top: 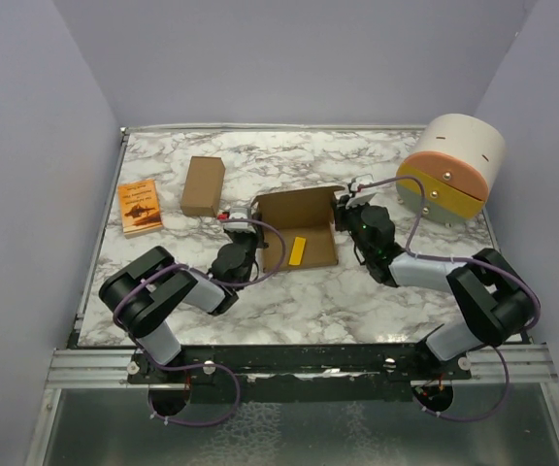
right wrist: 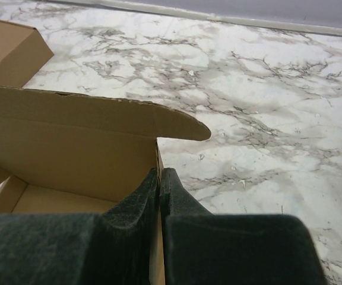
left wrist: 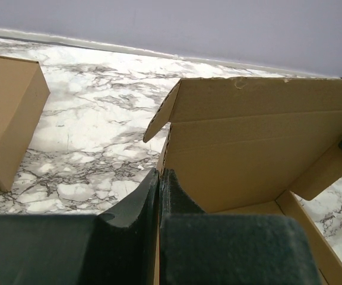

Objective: Fold the paper box

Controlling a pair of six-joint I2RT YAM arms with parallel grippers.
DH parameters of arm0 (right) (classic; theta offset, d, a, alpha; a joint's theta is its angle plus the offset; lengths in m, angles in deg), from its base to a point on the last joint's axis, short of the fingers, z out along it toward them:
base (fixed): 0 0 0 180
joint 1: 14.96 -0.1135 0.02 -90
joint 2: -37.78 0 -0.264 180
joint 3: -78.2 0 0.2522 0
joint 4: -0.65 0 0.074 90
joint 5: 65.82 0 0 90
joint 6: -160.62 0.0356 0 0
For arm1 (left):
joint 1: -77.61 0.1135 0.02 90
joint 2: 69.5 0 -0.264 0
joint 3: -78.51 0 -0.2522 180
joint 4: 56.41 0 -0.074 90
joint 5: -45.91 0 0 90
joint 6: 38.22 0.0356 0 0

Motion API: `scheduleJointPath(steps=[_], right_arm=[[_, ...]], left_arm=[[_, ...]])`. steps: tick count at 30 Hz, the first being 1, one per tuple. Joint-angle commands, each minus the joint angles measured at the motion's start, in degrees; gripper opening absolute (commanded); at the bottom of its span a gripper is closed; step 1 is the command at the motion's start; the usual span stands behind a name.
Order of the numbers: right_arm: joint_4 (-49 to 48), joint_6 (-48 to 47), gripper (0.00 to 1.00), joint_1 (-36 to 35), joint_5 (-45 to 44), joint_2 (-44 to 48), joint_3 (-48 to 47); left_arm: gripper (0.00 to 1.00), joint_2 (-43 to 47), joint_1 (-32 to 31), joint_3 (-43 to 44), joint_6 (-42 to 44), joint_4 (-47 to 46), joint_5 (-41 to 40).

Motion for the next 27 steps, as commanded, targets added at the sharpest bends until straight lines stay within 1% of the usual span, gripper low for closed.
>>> scheduleJointPath(steps=[1,10,13,19,23,27], right_arm=[[7.73,0.64,0.03,-1.75,4.87,2.39,1.77],[14.86,1.27,0.07,-1.84,5.64,5.79,2.82],[20.04,2.17,0.09,-1.84,6.6,6.45,2.37],[24.4,4.87,0.11,-1.84,8.38,8.3,1.77],[27.15,6.66,0.13,-1.84,9.35,8.53,0.84],[29.73,8.19,0.14,-1.84,10.05,9.51,0.32]], left_arm=[[0.0,-0.02,-2.21,-1.88,-3.29,3.77,3.07],[0.0,2.86,-4.87,-1.64,-6.82,9.36,-1.4],[0.0,3.46,-5.81,-1.85,-8.27,10.54,-2.66],[0.0,3.07,-7.16,-1.52,-11.3,11.89,-3.28],[0.0,3.14,-8.25,-0.69,-13.45,14.66,-3.93],[0.0,3.09,-8.82,-1.0,-14.87,14.91,-4.34]])
